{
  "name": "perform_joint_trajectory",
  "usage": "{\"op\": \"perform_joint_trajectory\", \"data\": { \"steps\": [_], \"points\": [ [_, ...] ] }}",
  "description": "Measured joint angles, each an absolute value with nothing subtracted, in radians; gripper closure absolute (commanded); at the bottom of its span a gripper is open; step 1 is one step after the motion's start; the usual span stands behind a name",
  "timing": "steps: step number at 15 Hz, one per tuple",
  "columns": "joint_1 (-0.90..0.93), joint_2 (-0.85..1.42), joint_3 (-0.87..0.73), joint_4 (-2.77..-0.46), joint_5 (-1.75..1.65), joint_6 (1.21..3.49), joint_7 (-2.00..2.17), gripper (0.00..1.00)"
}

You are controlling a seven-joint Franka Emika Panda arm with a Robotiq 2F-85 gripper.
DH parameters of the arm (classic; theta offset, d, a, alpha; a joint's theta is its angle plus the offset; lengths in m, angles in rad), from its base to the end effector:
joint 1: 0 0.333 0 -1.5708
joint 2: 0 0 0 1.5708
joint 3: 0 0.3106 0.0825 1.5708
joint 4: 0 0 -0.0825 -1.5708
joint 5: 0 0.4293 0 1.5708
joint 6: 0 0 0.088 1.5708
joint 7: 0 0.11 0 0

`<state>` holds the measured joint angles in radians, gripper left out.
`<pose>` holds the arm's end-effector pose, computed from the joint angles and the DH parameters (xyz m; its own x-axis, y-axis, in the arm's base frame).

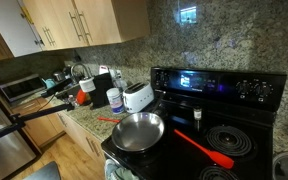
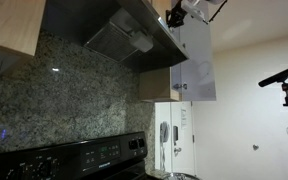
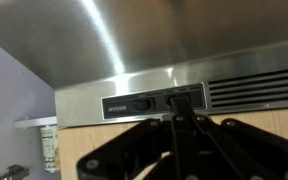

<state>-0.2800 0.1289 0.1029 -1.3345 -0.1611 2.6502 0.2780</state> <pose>0.6634 -0.1214 0.7990 0.3244 -0.2078 0.9228 -0.2924 -0.9498 -0.1111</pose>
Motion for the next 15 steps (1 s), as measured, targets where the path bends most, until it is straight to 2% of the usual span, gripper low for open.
{"op": "perform_joint_trajectory", "data": {
  "steps": [15],
  "points": [
    [-0.319,0.141,0.095,-1.334,-0.038,2.649,0.151,1.0]
  ]
}}
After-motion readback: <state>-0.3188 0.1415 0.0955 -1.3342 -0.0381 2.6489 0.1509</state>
